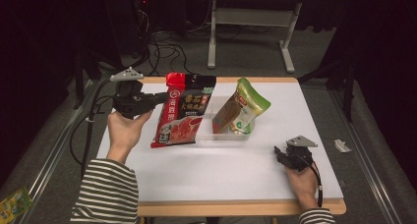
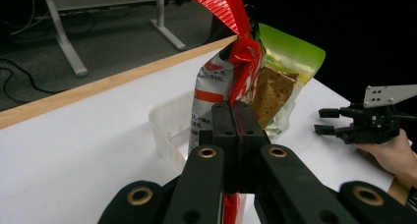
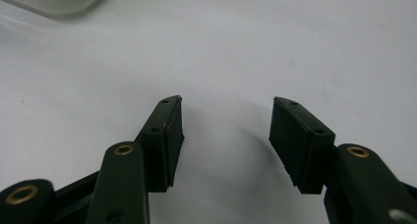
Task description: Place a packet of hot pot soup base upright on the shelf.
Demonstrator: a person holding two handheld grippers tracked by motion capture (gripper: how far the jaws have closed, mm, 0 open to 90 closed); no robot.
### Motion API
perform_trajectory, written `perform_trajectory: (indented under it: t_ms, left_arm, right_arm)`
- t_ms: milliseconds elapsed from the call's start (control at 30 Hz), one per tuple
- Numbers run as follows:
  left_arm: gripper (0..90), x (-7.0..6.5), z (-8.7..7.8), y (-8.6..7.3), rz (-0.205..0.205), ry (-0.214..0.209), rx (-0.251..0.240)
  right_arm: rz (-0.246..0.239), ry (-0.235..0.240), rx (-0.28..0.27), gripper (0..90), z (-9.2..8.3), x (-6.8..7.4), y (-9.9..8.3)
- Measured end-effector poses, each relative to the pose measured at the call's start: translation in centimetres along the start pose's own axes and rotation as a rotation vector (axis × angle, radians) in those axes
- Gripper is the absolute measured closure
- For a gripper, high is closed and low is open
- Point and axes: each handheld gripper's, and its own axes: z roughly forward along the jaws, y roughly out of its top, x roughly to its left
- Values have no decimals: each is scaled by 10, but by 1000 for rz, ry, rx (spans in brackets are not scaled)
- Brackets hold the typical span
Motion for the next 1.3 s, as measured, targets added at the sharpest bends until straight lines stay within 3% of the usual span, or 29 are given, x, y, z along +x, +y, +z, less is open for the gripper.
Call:
perform_trajectory:
  t_ms: [700, 1300]
  left_arm:
    - [900, 11, 33, 16, -41, 10, -20]
    - [900, 11, 79, 20, -70, 21, -33]
  right_arm:
    - [-4, 0, 2, 470, 0, 0, 0]
    - [-12, -9, -5, 473, 0, 1, 0]
